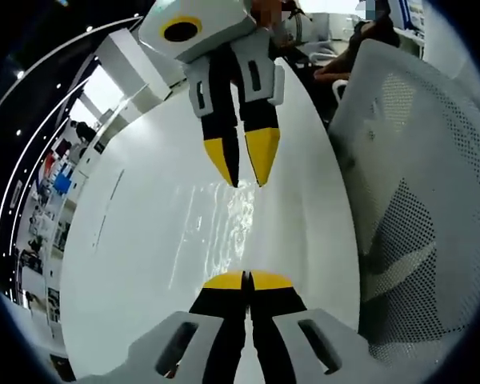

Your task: Open the resealable bag by pulling the two sides of the seal apart until the entire bag opening is separated and visibly accessible.

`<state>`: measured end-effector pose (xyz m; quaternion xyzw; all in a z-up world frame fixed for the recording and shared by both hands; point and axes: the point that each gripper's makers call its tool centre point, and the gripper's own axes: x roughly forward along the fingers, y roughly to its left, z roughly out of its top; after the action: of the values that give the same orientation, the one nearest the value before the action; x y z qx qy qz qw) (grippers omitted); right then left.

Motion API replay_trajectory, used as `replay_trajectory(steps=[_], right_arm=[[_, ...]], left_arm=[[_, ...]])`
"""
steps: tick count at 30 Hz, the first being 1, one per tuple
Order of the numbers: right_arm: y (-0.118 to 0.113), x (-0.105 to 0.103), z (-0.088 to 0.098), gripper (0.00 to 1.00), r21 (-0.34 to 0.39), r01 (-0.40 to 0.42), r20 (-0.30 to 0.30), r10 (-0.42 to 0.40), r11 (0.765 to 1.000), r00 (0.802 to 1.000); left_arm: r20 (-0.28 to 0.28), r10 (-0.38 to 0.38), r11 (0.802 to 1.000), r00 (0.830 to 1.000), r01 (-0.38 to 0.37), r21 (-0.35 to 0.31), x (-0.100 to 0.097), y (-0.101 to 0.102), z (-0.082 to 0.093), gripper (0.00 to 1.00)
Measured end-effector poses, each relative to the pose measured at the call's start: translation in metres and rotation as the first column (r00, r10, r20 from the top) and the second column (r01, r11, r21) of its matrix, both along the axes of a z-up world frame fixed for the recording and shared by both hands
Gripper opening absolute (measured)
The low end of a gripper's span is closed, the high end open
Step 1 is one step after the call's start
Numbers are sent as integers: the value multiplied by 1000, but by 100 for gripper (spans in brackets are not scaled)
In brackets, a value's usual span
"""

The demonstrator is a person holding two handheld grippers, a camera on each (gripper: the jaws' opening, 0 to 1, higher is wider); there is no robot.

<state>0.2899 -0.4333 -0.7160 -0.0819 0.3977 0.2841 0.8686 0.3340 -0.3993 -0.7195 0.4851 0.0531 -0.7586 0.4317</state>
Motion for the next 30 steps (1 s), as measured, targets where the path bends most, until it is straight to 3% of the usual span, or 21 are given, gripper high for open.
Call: replay_trajectory(steps=[7,18,30], right_arm=[[3,0,-7,10,14,5,-28,-4,1000,1000],[11,-2,-18,0,45,23,-69,-20,999,997],[13,-2,-23,0,42,42,-88,-38,998,995]], left_arm=[[-20,-6,1000,1000,6,-13,-3,-3,1,0],[-84,11,999,996,-13,-31,-3,-2,4,0],[-88,0,999,996,-4,-34,-2,2,0,0]])
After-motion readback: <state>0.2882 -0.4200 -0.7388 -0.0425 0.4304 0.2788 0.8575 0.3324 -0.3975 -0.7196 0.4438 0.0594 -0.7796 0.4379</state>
